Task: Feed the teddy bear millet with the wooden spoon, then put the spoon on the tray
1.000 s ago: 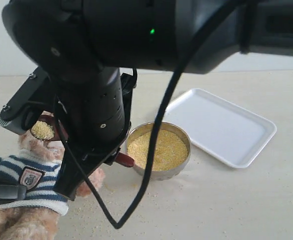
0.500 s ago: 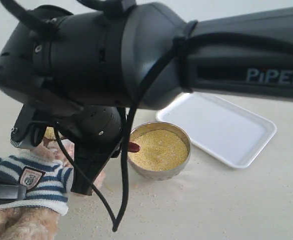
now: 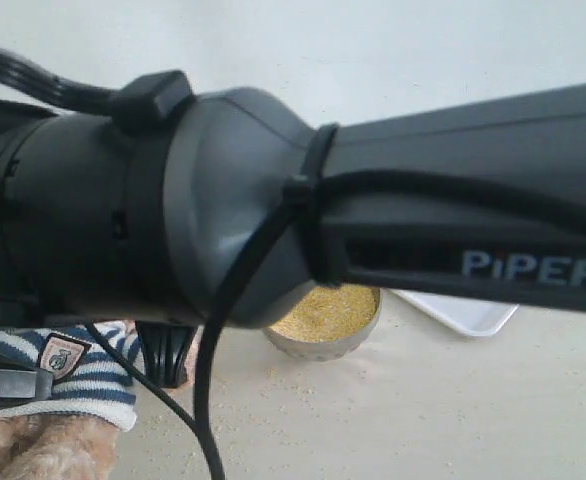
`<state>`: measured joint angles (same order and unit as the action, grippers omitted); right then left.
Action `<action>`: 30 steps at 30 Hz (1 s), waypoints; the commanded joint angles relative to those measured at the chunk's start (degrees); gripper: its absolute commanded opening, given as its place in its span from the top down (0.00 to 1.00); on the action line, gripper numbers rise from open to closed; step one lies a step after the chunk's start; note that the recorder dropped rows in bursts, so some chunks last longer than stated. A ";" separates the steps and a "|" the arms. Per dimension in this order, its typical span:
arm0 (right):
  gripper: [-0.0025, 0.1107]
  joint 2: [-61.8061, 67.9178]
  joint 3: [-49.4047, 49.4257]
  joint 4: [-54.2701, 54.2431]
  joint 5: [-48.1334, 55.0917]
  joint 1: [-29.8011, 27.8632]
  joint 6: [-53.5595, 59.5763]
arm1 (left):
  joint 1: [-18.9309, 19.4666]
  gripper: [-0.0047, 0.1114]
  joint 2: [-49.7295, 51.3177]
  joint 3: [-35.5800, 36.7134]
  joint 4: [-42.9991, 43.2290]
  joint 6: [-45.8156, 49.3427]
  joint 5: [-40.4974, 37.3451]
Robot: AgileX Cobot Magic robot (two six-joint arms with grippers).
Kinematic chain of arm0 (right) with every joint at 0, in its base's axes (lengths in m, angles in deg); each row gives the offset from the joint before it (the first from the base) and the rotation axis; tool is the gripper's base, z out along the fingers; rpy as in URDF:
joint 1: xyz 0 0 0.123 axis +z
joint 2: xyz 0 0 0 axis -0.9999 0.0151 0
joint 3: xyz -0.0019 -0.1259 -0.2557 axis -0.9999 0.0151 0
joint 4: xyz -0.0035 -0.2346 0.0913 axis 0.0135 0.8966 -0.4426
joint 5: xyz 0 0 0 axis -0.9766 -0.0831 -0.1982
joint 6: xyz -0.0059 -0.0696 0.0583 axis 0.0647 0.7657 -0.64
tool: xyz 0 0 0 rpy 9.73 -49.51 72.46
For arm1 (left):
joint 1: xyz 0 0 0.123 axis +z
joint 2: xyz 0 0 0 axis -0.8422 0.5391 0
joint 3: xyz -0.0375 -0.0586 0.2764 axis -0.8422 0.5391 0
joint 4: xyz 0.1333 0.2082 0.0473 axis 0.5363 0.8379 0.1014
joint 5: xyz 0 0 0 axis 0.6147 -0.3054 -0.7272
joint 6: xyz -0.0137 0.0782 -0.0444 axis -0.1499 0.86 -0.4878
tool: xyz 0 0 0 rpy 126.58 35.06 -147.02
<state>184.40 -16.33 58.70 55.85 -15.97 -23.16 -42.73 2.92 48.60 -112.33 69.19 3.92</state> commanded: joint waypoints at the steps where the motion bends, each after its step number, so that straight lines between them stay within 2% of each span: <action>1: 0.98 -0.14 2.25 2.60 0.19 0.06 -2.40 | 0.11 0.92 -0.50 0.21 -0.81 -0.03 -0.46; 6: 0.98 -0.14 3.49 4.73 0.19 0.18 -4.47 | 0.11 0.92 -0.50 0.21 -0.81 -0.03 -0.46; 11: 0.98 -0.14 5.50 11.73 0.19 0.66 -8.23 | 0.11 0.92 -0.50 0.21 -0.81 -0.03 -0.46; 13: 0.98 -0.23 5.50 12.62 0.19 2.22 -9.53 | 0.11 0.92 -0.50 0.21 -0.81 0.11 -0.46; 24: 0.98 -0.26 5.50 12.23 0.19 2.99 -12.97 | 0.11 0.92 -0.50 0.21 -0.81 0.11 -0.46; 27: 0.98 -1.17 5.50 8.65 0.19 1.43 -14.77 | 0.11 0.92 -0.50 0.21 -0.81 0.11 -0.46; 30: 0.98 -2.99 5.50 1.17 0.19 -2.86 -16.03 | 0.11 0.92 -0.50 0.21 -0.81 0.11 -0.46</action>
<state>183.51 -10.82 64.01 55.47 -15.88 -37.99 -42.73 2.92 48.60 -112.33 69.19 3.92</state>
